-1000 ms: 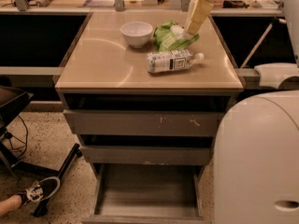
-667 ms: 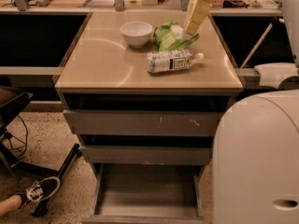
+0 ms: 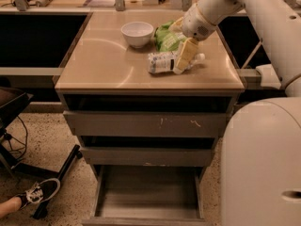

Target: Place blue plastic bottle into bottom drawer

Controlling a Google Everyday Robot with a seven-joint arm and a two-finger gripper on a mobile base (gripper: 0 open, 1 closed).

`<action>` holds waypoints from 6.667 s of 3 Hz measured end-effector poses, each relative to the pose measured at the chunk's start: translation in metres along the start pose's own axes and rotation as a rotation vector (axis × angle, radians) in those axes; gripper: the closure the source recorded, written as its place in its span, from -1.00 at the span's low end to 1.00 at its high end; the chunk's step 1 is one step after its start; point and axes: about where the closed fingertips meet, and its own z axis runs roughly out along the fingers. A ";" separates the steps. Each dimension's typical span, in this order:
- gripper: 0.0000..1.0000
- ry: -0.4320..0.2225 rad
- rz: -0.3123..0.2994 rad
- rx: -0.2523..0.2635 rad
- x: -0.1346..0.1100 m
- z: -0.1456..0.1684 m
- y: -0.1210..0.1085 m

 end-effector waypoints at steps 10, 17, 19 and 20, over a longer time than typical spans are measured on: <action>1.00 0.001 0.158 0.118 0.023 -0.032 0.021; 1.00 0.142 0.447 0.336 0.081 -0.079 0.242; 1.00 0.161 0.471 0.359 0.089 -0.075 0.252; 1.00 0.170 0.555 0.339 0.122 -0.025 0.272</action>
Offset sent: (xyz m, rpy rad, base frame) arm 0.0207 0.0063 -0.0196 -0.0480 0.0744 0.0258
